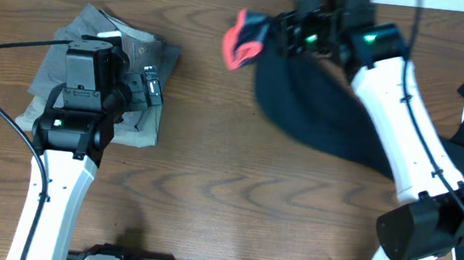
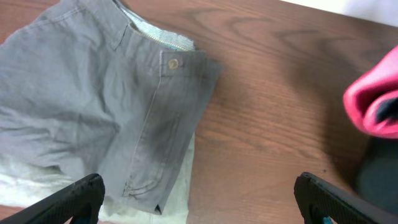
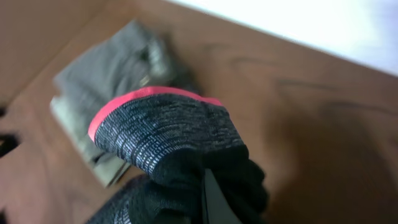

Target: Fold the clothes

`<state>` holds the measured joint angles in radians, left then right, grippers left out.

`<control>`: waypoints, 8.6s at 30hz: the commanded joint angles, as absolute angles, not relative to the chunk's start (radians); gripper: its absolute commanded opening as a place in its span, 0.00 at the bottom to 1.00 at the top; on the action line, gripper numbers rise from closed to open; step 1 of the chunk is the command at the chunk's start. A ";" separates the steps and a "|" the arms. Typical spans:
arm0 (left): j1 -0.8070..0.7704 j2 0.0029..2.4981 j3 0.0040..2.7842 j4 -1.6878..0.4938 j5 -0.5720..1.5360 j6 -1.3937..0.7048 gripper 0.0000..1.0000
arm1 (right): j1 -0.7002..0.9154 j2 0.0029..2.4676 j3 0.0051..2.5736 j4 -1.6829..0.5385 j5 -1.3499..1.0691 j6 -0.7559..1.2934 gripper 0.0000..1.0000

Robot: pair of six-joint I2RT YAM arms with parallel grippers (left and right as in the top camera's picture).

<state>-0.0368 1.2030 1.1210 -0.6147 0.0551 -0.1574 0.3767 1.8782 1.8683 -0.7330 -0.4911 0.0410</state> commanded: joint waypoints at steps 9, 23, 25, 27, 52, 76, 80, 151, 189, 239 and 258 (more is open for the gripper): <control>-0.041 1.201 1.136 -0.623 0.034 -0.125 0.98 | 0.462 1.869 1.858 -0.824 -0.511 -0.207 0.01; -0.041 1.242 1.136 -0.588 0.633 0.264 0.98 | 0.474 1.876 1.856 -0.826 -0.874 -0.437 0.01; -0.041 1.242 1.136 -0.570 0.664 0.281 0.98 | 0.474 1.876 1.856 -0.826 -0.897 -0.435 0.01; -0.041 1.242 1.136 -0.551 0.667 0.288 0.98 | 0.473 1.876 1.856 -0.826 -0.915 -0.436 0.01; -0.041 1.242 1.136 -0.577 0.662 0.310 0.98 | 0.481 2.095 1.856 -0.649 -0.802 -0.295 0.01; -0.041 1.242 1.136 -0.582 0.662 0.305 0.98 | 0.471 2.398 1.856 -0.061 -0.999 0.056 0.80; -0.041 1.242 1.136 -0.590 0.662 0.306 0.98 | 0.385 2.384 1.856 -0.074 -1.077 0.097 0.99; -0.036 1.748 1.119 -0.531 0.229 -0.088 0.06 | 0.002 2.082 1.856 -0.948 -0.566 -0.076 0.96; 0.072 1.464 1.119 -0.657 0.111 -0.086 0.06 | -0.471 2.082 1.432 -1.068 -0.087 0.187 0.84; 0.066 1.464 1.119 -0.659 0.149 -0.087 0.67 | -0.591 2.014 1.692 -1.097 -0.048 0.146 0.80; 0.066 1.464 1.119 -0.655 0.149 -0.088 0.67 | -0.661 2.145 1.671 -0.989 -0.263 -0.084 0.61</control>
<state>0.0647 1.4643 1.0992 -0.6540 0.1501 -0.0891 -0.6601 2.1017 1.6752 -0.9833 -0.2218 -0.0490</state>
